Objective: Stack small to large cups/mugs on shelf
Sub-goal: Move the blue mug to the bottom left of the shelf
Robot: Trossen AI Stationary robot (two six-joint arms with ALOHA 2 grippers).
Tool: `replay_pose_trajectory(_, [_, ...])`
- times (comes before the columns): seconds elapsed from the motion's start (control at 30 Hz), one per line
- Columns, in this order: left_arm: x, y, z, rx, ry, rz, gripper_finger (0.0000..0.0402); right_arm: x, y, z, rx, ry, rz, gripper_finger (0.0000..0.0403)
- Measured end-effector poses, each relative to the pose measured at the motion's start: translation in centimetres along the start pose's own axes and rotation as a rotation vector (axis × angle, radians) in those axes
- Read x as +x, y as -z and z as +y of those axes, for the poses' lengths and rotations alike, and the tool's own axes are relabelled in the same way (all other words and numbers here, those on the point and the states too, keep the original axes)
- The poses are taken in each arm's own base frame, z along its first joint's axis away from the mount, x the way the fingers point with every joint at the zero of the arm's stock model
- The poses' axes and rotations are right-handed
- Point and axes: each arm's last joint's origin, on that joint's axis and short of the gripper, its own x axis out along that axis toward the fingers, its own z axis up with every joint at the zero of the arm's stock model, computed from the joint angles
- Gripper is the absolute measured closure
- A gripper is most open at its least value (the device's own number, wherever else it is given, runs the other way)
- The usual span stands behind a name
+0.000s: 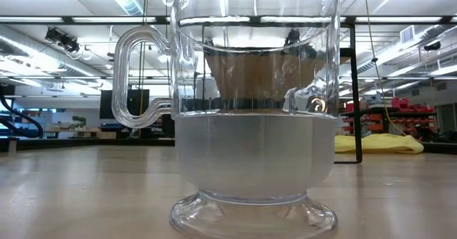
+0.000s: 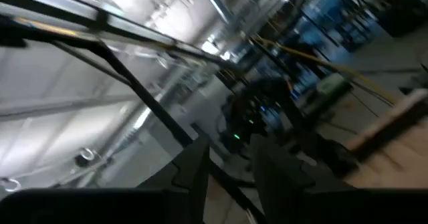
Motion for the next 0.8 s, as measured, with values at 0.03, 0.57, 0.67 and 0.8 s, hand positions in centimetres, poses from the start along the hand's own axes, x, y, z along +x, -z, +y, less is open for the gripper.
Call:
replay_pose_trajectory(0.03, [0.3, 0.3, -0.1, -0.014, 0.009, 0.003, 0.0338, 0.1, 0.0, -0.1, -0.001, 0.021, 0.023, 0.0286])
replay_pose_trajectory(0.57, [8.5, 2.3, 0.1, -0.211, 0.117, 0.091, 0.0239, 1.4, 0.5, -2.8, 0.03, 0.165, 0.171, 0.0286])
replay_pose_trajectory(0.67, [9.1, 2.2, 0.6, -0.237, 0.092, 0.087, 0.0233, 1.6, 0.4, -3.0, 0.036, 0.174, 0.177, 0.0286])
replay_pose_trajectory(0.8, [9.5, 2.2, 0.8, -0.241, 0.079, 0.084, 0.0236, 1.8, 0.4, -3.2, 0.041, 0.179, 0.181, 0.0286])
